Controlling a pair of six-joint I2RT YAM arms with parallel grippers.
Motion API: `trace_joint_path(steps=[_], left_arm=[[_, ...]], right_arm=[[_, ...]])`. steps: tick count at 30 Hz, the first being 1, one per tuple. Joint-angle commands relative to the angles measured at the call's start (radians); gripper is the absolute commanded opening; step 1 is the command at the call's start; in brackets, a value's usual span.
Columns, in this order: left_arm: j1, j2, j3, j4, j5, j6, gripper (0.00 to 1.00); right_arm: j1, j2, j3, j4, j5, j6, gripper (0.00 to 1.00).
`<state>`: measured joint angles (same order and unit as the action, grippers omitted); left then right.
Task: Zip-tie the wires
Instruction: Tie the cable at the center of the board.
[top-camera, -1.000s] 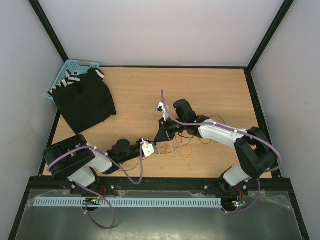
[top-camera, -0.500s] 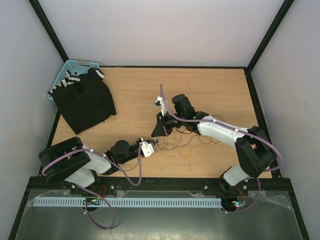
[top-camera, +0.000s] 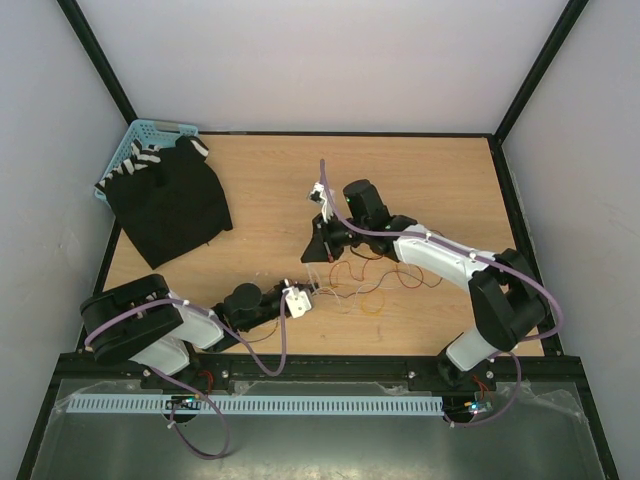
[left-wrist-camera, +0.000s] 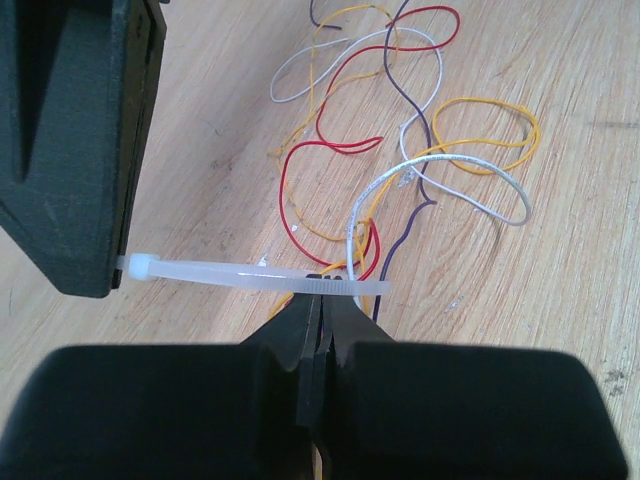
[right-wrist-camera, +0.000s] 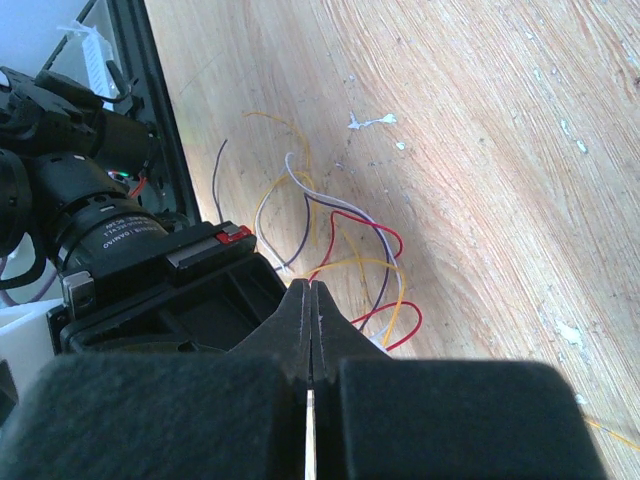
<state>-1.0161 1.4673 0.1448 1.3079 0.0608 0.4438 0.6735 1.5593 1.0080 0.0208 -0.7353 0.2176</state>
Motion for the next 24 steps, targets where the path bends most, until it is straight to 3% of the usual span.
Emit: trace_joint_path(steps=[1,10,15,24], left_arm=[[-0.004,0.008,0.005,0.02,-0.021,-0.014,0.0],[0.02,-0.017,-0.005,0.019,-0.068,-0.051,0.0],[0.053,-0.07,-0.034,0.02,-0.046,-0.069,0.23],[0.148,-0.269,-0.12,0.018,0.122,-0.15,0.45]], right_arm=[[-0.003,-0.011,0.029,-0.015,0.007,-0.021,0.0],[-0.005,-0.045,-0.018,-0.018,-0.009,-0.017,0.0],[-0.007,-0.063,-0.036,-0.001,-0.076,0.007,0.0],[-0.033,-0.11,-0.075,0.003,-0.187,-0.004,0.0]])
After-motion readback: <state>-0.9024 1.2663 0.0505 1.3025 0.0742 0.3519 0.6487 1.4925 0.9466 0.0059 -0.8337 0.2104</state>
